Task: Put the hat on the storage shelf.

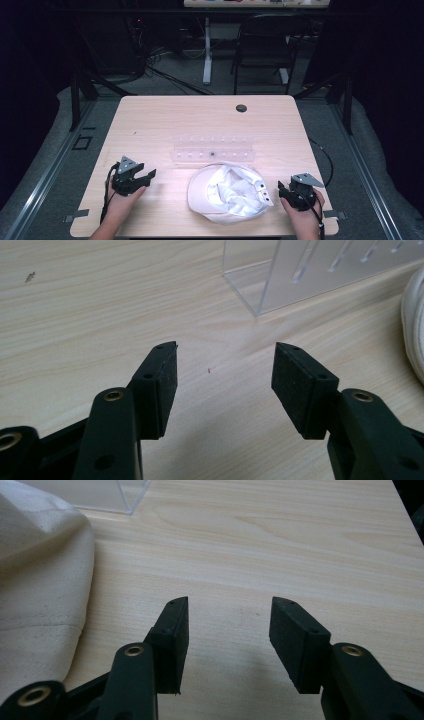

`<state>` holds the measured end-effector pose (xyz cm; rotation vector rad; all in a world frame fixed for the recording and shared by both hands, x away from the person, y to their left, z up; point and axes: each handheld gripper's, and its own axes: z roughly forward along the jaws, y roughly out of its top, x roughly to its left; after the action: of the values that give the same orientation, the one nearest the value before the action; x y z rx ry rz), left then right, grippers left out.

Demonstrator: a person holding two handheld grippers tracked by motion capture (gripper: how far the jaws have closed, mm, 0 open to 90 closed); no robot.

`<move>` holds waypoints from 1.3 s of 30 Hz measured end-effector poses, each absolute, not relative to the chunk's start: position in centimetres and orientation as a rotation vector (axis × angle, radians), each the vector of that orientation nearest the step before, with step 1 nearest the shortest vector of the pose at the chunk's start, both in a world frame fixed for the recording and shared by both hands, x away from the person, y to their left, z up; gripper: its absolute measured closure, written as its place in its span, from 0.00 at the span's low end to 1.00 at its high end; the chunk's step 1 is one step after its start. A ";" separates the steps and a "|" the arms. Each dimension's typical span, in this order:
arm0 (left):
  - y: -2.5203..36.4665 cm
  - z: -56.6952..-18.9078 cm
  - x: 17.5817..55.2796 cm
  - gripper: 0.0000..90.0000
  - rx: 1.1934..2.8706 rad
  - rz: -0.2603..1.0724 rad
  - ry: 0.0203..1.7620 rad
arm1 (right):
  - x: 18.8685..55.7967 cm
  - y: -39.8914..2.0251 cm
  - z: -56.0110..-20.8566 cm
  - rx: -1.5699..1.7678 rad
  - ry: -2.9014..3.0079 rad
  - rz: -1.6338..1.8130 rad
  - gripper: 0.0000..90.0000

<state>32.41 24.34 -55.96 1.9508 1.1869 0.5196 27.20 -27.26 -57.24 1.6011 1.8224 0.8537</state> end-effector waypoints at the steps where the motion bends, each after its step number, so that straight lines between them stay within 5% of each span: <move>1: 24.3 -55.9 32.4 0.50 1.946 0.515 1.186 | 27.2 -27.3 -57.2 1.601 1.822 0.854 0.57; 12: 24.5 -55.8 32.2 0.51 1.967 0.550 1.192 | 27.5 -26.8 -57.2 1.582 1.881 0.891 0.63; 21: 24.3 -55.8 32.1 0.51 1.968 0.544 1.188 | 27.4 -26.5 -56.4 1.647 1.961 0.846 0.53; 39: 23.9 -55.9 32.0 0.50 1.994 0.534 1.177 | 27.7 -27.3 -54.4 1.758 2.052 0.804 0.56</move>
<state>32.05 23.87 -55.92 1.9938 1.1772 0.5335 27.66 -27.30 -54.37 1.7577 2.0521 0.8044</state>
